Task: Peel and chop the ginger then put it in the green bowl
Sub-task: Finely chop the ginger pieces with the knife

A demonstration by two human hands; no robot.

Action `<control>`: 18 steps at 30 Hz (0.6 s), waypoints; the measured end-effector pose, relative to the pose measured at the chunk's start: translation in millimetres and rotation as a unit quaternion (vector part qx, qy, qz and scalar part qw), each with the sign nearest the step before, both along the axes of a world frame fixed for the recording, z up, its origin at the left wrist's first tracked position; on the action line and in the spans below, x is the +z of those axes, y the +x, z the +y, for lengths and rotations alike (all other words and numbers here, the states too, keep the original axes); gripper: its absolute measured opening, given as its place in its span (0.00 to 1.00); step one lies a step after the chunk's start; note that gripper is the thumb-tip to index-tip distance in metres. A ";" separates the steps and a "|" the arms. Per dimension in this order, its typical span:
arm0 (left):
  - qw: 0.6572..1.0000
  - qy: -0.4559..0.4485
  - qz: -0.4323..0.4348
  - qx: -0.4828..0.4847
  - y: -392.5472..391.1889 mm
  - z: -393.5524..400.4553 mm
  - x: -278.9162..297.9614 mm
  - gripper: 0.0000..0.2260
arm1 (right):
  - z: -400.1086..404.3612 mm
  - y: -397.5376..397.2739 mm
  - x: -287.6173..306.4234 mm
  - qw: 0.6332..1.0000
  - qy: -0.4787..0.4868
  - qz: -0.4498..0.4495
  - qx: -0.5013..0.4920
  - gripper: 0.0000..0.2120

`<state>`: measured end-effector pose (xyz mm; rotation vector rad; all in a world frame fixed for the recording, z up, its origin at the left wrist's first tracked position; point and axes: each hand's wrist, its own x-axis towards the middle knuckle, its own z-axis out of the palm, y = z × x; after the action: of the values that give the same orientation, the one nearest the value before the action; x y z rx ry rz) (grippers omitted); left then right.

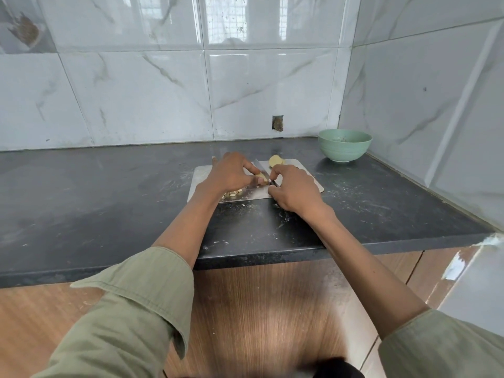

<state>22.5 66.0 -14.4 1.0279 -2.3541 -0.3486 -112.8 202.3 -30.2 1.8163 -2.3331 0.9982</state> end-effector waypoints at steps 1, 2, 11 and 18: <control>1.000 -0.001 -0.001 0.003 -0.1 -0.1 0.5 0.14 | -1.2 0.9 2.2 1.000 0.002 -0.001 0.002 0.08; 1.000 -0.002 -0.004 0.005 0.1 0.5 1.1 0.14 | -1.9 1.9 4.1 1.000 0.003 -0.002 0.003 0.08; 1.000 0.019 0.016 0.006 1.4 -1.8 -3.2 0.13 | 5.0 -1.6 -1.6 0.999 -0.002 -0.045 -0.002 0.08; 0.998 0.027 0.057 -0.003 5.9 -0.1 -1.8 0.15 | 1.6 4.2 -9.6 0.999 -0.041 0.003 -0.018 0.09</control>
<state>28.4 66.0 -16.2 0.9994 -2.2575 -0.4637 -108.6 203.9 -39.8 1.7384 -2.2766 1.0656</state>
